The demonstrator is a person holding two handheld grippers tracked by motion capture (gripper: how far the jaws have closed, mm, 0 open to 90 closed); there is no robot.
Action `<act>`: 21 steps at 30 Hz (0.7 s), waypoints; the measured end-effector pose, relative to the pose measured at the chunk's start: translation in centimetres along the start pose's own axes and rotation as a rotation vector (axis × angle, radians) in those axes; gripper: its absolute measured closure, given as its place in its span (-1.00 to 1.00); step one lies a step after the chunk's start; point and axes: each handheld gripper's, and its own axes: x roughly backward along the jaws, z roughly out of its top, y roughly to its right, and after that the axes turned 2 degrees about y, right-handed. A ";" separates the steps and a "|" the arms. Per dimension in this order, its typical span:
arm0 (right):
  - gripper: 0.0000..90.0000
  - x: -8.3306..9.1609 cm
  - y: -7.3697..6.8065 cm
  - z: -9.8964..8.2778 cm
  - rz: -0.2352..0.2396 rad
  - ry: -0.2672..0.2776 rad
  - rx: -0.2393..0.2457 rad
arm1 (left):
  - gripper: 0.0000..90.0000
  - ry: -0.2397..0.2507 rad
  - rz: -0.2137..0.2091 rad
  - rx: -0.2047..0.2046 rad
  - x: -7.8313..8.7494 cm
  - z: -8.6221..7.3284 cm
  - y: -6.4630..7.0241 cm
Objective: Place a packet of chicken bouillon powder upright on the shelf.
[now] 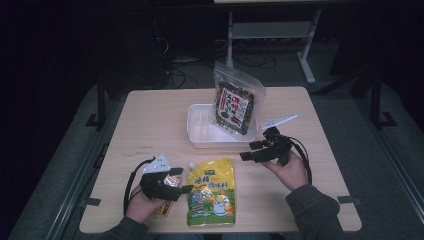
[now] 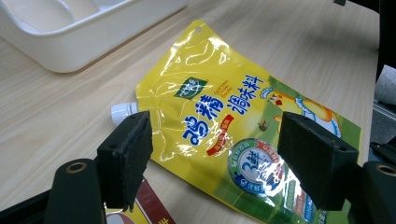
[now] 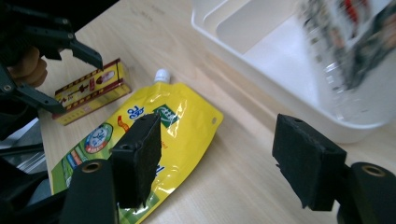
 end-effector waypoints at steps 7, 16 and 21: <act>-0.08 -3.2 -0.1 -0.3 0.017 -0.110 0.007 | -0.43 0.004 0.002 0.000 0.1 0.1 0.0; 0.10 -6.9 0.4 -0.6 0.049 -0.233 -0.029 | -0.43 0.003 0.003 -0.003 0.0 0.2 0.1; 0.21 -8.2 0.8 -0.5 0.073 -0.266 -0.054 | -0.43 0.001 -0.001 0.001 -0.1 0.1 0.0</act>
